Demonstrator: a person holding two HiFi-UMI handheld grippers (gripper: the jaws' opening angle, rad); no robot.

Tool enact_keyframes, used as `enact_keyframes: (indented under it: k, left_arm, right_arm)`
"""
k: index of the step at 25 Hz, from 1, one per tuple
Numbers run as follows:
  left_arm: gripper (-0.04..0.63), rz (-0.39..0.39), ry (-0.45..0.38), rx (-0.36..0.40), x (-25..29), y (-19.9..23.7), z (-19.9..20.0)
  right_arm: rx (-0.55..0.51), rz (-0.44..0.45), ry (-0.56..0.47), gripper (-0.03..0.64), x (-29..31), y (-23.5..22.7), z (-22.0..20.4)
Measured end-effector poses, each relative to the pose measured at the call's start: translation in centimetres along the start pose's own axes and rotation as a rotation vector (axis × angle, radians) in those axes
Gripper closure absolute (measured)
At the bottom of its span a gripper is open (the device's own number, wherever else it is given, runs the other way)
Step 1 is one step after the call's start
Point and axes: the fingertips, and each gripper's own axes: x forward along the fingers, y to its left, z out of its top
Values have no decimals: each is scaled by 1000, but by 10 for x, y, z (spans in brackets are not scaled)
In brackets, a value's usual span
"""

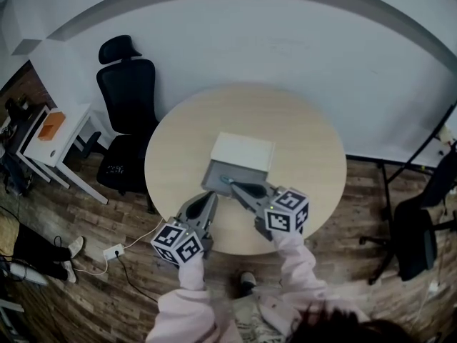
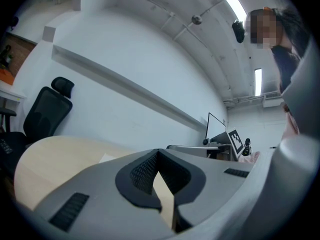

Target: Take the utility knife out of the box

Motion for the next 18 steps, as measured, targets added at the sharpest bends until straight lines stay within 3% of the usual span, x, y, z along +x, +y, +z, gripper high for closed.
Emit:
enact_keyframes:
  k: [18]
  left_arm:
    - [595,27,4,-21,39,25,-5]
  right_arm:
    - [-6,21,37,626,16,-43,5]
